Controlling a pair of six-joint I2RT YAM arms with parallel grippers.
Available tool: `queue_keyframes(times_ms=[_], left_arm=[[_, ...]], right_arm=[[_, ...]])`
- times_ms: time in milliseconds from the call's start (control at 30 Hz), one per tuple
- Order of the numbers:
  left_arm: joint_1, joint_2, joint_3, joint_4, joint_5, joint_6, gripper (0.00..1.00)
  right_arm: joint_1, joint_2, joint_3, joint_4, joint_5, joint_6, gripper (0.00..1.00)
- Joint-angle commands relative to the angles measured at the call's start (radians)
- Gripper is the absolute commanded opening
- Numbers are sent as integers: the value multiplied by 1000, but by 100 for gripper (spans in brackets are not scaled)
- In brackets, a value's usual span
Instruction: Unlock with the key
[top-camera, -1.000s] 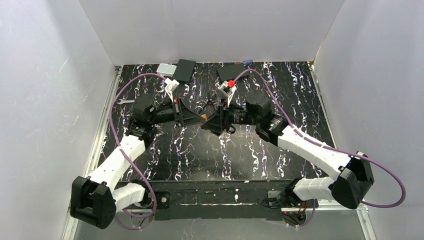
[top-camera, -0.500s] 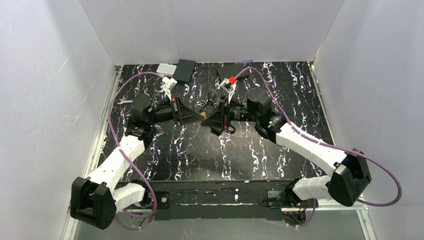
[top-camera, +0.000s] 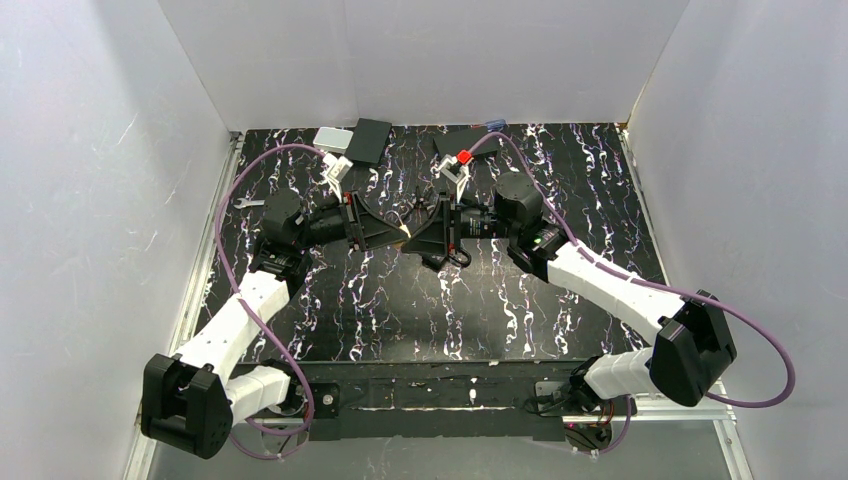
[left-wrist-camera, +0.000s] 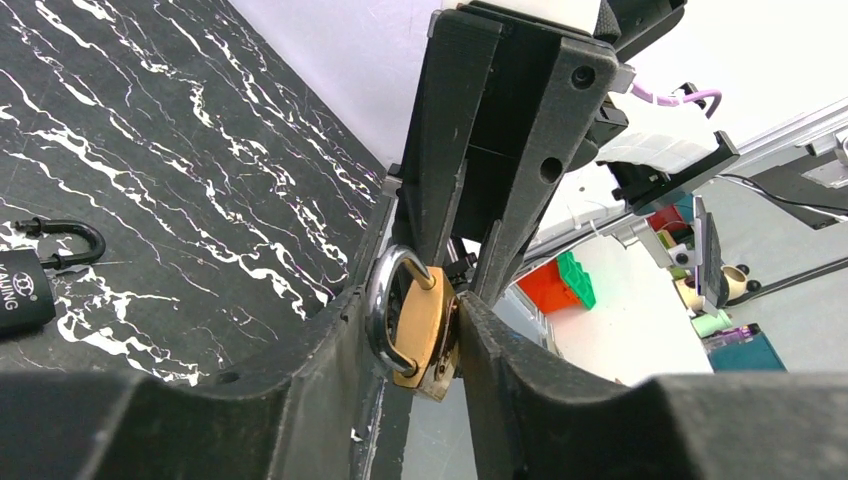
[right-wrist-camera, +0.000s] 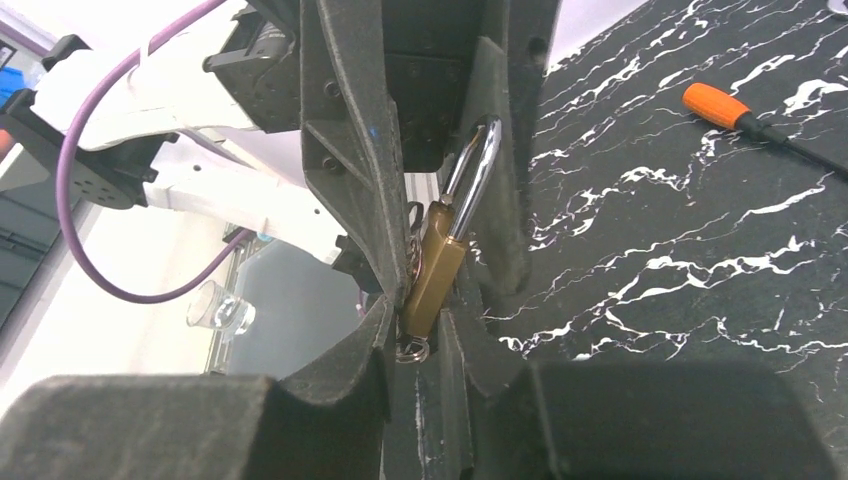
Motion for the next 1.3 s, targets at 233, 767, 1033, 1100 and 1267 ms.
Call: queue_keyframes(times_ms=[233,767,1033,1100,1267], left_arm=[[-23,-41,-8,41,45,-4,48],[-16,-64,-8,41,31,-15,45],[-17,-52,-10,41,35,-15,18],[-16,-51,-10,41,36,-14,9],[-16,-48,-11,42,32,-17,0]], right_arm=[[9,-9,-48,140,29,21,1],[9,-36,-141,172,59,41,1],[8,-38,-125,200,65,61,1],[8,-35,-123,216,67,76,1],[7,-20,-111,258,57,107,8]])
